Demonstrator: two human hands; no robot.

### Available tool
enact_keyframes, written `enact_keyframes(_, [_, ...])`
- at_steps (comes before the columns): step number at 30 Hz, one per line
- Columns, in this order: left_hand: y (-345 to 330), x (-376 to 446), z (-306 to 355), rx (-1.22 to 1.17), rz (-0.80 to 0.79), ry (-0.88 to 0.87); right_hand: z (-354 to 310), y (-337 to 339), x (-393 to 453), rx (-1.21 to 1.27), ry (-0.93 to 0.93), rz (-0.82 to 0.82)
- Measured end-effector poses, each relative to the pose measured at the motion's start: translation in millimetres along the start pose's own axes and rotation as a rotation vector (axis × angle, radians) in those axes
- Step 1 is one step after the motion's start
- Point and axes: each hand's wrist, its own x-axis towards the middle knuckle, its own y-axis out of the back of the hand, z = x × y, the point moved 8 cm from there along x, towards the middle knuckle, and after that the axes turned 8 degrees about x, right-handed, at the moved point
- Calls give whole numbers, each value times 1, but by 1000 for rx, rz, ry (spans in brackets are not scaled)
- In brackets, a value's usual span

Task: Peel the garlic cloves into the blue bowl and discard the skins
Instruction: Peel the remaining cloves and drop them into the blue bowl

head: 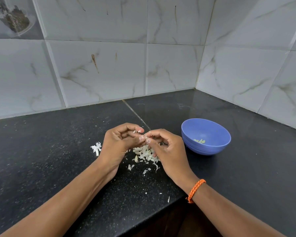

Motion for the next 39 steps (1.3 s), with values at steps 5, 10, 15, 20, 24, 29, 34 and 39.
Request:
enact_keyframes(5, [-1,-2,-1,-65,-11,48,-2,-2,0,27,4,-6])
enact_keyframes(10, [-4,-5,-5,-38,-5,56,2,1,1,34,-29,9])
enact_keyframes(15, [-5,-6,-11,37,67,56,7,3,0,-93,-42,60])
enact_keyframes(20, [-2,-7,-25,-83,107,175,15,4,1,-231,-38,99])
enact_keyframes(24, [-2,-6,-25,-88,87,179,10,1,1,-198,-8,97])
enact_keyframes(29, [4,-1,-6,224,117,24,-3,10,2,-313,55,98])
enact_keyframes(34, [8,0,16,691,195,-172,-9,16,17,-521,46,-28])
enact_keyframes(39, [16,3,13,767,209,-201,2,13,16,-631,-26,-180])
